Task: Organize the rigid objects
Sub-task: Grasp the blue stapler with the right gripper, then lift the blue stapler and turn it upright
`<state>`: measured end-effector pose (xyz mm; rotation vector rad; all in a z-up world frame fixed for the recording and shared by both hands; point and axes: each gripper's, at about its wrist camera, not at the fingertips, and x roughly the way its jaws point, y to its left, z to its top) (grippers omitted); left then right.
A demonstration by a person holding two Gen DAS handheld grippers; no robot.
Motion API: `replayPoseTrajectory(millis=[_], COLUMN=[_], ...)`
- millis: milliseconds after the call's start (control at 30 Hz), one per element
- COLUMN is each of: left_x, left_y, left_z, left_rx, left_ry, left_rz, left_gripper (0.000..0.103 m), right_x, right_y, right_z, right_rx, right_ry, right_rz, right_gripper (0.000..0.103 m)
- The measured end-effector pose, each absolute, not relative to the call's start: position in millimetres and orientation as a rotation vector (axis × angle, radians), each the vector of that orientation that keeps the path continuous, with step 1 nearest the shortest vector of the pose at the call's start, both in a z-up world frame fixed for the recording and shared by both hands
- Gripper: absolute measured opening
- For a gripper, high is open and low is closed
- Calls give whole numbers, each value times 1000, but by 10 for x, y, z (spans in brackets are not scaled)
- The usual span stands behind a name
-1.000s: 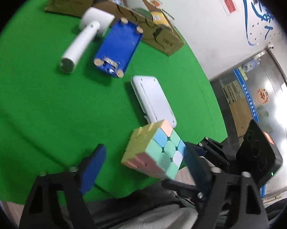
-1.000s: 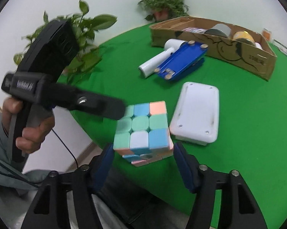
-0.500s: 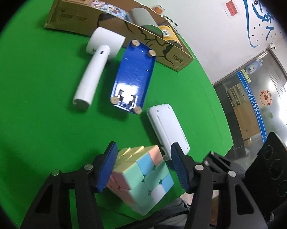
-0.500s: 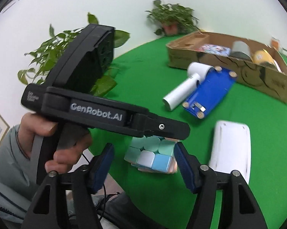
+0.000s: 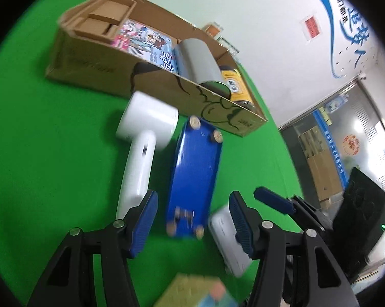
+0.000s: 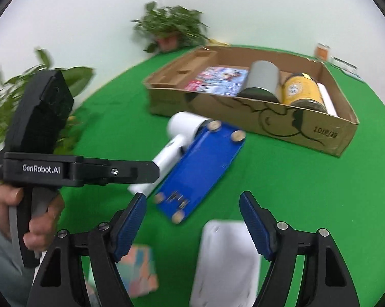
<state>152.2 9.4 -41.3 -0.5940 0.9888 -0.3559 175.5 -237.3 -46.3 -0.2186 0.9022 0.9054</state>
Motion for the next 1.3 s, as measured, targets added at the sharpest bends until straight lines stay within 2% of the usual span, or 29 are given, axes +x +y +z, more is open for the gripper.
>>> replayPoseTrajectory(millis=[67,133,267,400,567,667,833,1000,1067,1100,1200,1300], left_x=[1702,1849,1998,2111,2296,2276,2130,1977,1962,1956,1902,1912], left_y=[17,-82,-286,-515,-885,-830,-552,-334,-333,-332,-280,-223], left_z=[-469,-541,-616,-568,-425,-253,-102,-149,-175,-174,-205,-196], left_rx=[-561,-554,-551,-602,-638,-656,-554,-572,-575,-575,-578,-594], left_ry=[1035,1090,1150,1141,1070,1003,964,968,968,970,973,972], left_rz=[-356,-359,-385,-478,-634,-635,-461,-384,-378,-380,-384,-400], left_gripper=[56,51,52,51,53,58,58,58,58,58,58,58], right_x=[1811,1814,1719,1695,1825,1874,1803,1951,1976,1969,1922,1970], right_y=[-2366,-2408,-2531,-2706,-2832,-2884,-2697,-2311,-2232,-2207,-2189,-2267], right_z=[-499,-545,-554,-463,-491,-500,-633,-964,-1034,-1038,-996,-958], right_rx=[-213,-218,-211,-214,-225,-150,-92,-180,-220,-237,-224,-84], right_ry=[929,947,949,873,887,913,967,1084,1066,1055,1041,1097], right_rz=[922,927,935,902,860,867,886,688,625,617,712,894], right_gripper=[72,72,71,71,71,72,71,71,65,56,38,32])
